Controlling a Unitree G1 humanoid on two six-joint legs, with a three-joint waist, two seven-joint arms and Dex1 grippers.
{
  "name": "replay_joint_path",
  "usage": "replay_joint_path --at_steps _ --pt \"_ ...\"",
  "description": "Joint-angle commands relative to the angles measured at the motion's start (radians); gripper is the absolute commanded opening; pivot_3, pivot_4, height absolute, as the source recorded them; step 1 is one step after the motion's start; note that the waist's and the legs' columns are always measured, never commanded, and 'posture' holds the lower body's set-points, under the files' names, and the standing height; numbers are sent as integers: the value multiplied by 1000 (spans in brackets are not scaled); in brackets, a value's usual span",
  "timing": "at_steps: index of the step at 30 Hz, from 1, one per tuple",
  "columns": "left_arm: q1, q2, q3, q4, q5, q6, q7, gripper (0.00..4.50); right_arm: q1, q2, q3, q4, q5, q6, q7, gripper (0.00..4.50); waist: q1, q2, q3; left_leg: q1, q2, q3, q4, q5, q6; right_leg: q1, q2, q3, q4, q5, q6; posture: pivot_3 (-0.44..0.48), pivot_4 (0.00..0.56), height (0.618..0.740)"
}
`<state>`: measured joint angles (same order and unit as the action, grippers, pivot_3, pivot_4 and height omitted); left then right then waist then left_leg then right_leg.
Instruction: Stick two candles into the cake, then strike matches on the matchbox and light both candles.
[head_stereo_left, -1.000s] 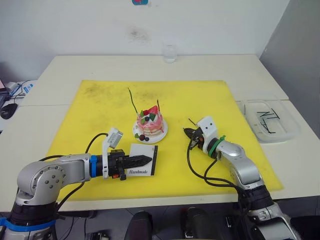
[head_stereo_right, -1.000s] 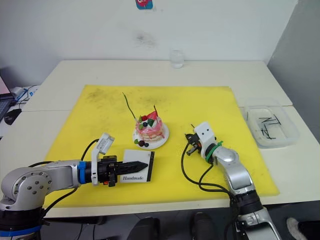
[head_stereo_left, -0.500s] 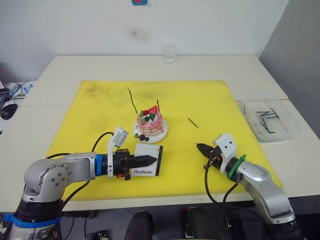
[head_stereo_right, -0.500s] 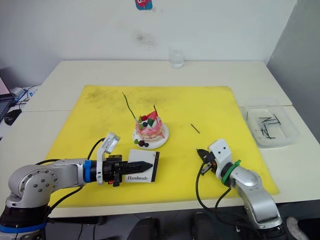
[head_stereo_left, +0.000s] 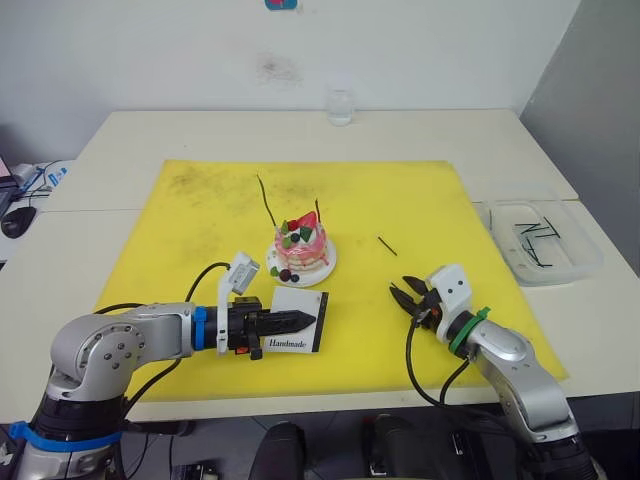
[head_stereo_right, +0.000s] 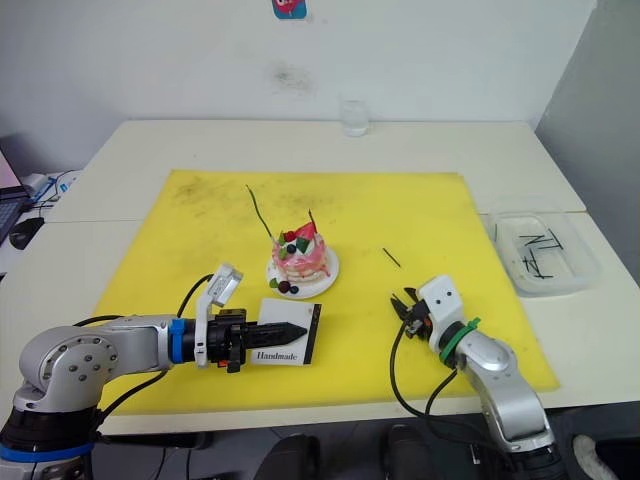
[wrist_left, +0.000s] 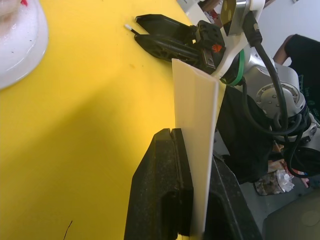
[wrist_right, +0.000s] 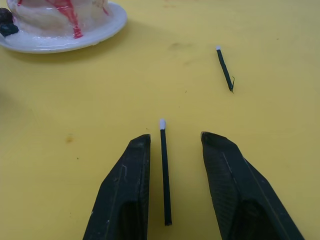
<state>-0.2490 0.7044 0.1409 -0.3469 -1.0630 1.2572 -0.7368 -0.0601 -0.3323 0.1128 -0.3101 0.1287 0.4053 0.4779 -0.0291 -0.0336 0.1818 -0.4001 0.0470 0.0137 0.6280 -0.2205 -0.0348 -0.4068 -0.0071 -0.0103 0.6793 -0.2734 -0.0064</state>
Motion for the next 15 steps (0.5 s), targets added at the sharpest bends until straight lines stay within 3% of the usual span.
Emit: replay_joint_path --at_steps 1,8,11,14,15 --pt "-7 7 3 -10 -13 -6 -11 0 -12 0 13 10 -18 -28 -7 1713 0 0 0 0 0 0 0 0 0 0 0 0 0 0 0 0 150 740" --pt "-3 5 3 -9 -10 -9 -9 0 -19 15 17 25 -24 -26 -14 1713 0 0 0 0 0 0 0 0 0 0 0 0 1 0 0 0 150 740" --pt "-2 4 3 -8 -10 -10 -9 0 -19 24 20 28 -23 -30 -13 1174 0 0 0 1 0 0 0 0 0 0 0 0 1 0 0 0 150 740" --pt "0 4 2 -8 -11 -8 -9 0 -17 29 24 28 -28 -30 -10 129 0 0 0 1 0 0 0 0 0 0 0 0 1 0 0 0 150 740" --pt "0 4 2 -7 -11 -8 -10 0 -18 30 24 29 -29 -30 -9 25 0 0 0 1 0 0 0 0 0 0 0 0 1 0 0 0 150 740"
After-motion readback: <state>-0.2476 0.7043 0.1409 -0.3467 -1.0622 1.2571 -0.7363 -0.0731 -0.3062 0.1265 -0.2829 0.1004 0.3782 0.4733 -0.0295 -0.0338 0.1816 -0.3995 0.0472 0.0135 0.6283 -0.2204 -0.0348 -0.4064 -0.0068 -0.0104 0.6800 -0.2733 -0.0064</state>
